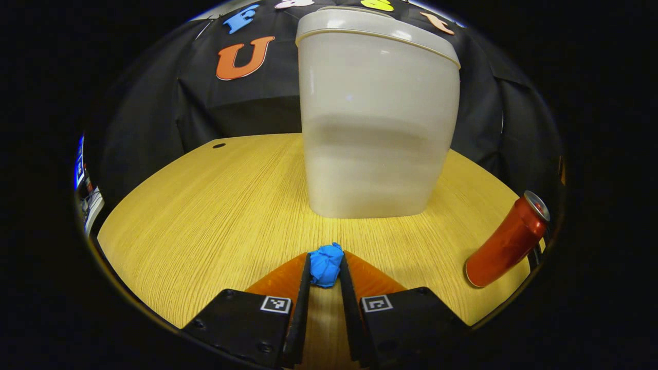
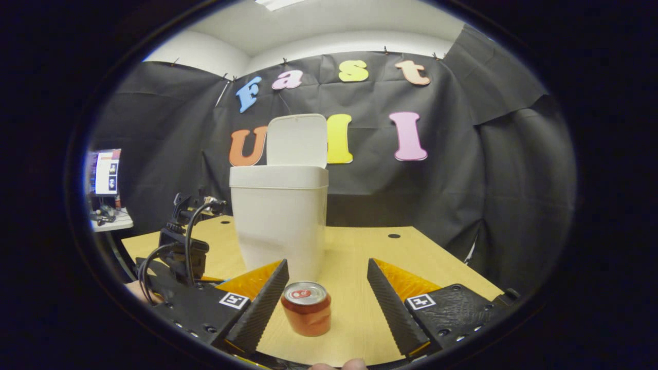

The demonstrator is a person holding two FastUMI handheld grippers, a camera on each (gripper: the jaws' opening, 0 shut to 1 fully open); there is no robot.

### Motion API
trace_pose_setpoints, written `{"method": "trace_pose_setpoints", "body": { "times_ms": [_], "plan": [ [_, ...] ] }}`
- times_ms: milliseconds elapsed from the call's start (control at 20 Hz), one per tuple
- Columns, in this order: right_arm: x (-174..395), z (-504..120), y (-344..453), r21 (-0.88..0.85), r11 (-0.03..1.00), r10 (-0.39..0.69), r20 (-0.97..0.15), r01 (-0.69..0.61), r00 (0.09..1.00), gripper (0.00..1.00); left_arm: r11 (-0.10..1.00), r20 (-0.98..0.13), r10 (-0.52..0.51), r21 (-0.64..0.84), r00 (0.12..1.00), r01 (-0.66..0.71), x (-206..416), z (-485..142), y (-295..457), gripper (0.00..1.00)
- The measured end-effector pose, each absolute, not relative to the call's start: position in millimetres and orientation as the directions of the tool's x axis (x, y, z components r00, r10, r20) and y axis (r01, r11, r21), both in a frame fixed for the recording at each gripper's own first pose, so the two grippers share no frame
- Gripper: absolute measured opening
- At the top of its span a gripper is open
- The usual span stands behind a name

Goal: Press the lid of the desktop garbage bin to open it, pick up the crumpled paper on the desktop and throw it into the bin, then pick up the pop can on the desktop and drop it into the bin, and finally close the garbage bin lid.

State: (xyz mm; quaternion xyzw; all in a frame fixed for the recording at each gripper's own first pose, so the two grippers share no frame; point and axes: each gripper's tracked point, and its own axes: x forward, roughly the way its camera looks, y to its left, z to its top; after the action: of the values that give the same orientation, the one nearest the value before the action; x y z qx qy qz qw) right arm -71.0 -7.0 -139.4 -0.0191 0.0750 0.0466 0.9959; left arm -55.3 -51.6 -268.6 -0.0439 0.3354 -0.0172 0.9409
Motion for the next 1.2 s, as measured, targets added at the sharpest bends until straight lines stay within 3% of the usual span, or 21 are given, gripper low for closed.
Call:
{"method": "trace_pose_setpoints", "body": {
  "times_ms": [250, 550, 600, 750, 1200],
  "plan": [
    [-71, -154, 4, -0.034, 0.995, 0.085, -0.183, -0.093, 0.979, 0.95, 0.996, -0.55, -0.066, -0.092, 0.833, 0.018, -51, -234, -48, 0.35],
    [-65, -179, 9, -0.037, 0.997, 0.051, -0.231, -0.061, 0.972, 0.95, 0.998, -0.362, -0.049, -0.054, 0.931, 0.031, -38, -159, -37, 0.34],
    [-64, -185, 10, -0.033, 0.998, 0.047, -0.244, -0.057, 0.969, 0.95, 0.998, -0.334, -0.05, -0.055, 0.941, 0.033, -38, -149, -35, 0.38],
    [-60, -206, 10, -0.027, 0.999, 0.035, -0.292, -0.045, 0.956, 0.95, 0.997, -0.265, -0.046, -0.068, 0.963, 0.029, -37, -125, -27, 0.34],
    [-54, -267, 12, 0.01, 0.999, 0.033, -0.457, -0.032, 0.889, 0.98, 0.995, -0.184, -0.014, -0.098, 0.983, -0.004, -33, -92, -4, 0.34]
  ]
}}
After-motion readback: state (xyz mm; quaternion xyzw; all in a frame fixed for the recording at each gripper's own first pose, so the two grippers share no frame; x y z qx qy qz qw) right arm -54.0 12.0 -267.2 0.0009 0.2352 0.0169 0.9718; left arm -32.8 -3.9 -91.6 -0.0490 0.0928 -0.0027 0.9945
